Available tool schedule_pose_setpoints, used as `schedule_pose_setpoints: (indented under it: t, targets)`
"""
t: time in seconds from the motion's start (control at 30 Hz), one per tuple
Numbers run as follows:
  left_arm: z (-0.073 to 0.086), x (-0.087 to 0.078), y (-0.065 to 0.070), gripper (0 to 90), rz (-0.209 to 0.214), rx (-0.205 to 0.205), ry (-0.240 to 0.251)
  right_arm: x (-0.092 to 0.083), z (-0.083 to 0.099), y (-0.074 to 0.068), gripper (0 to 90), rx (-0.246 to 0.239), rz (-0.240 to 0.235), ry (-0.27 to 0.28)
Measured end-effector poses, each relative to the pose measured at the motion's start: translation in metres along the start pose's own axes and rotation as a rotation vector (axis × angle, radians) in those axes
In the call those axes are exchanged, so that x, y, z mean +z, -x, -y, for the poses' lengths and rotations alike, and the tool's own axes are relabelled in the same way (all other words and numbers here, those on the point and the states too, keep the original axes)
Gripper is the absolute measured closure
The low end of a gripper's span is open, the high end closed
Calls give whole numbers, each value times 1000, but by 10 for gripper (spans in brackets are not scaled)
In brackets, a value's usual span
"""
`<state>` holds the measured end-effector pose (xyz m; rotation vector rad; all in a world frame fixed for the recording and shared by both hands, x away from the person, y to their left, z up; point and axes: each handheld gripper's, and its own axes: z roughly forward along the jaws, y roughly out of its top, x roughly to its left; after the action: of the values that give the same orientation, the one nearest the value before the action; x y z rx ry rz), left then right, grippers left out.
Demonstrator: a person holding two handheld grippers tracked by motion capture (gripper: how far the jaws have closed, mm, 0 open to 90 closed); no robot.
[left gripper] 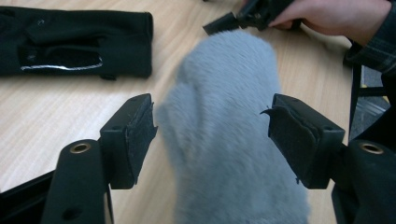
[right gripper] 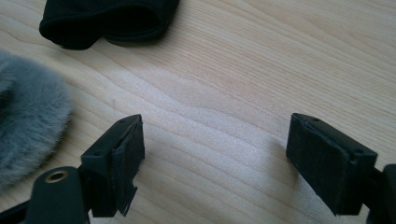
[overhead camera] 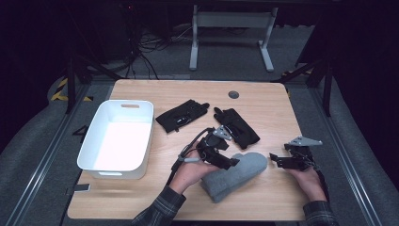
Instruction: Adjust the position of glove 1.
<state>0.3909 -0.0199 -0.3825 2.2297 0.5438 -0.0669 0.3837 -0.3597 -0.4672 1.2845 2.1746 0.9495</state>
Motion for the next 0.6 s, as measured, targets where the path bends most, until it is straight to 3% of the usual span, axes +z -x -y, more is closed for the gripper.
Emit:
schedule_pose_setpoints:
  t: [0.2,0.43,0.6]
  targets:
    - [-1,19,-15,186,46,-8,-63,0,0,0,201,0,0,0]
    - [6,44,-12,131,69,-8,-157,0,0,0,201,0,-1,0]
    - [11,58,-8,116,55,-10,-222,0,0,0,200,0,-1,0]
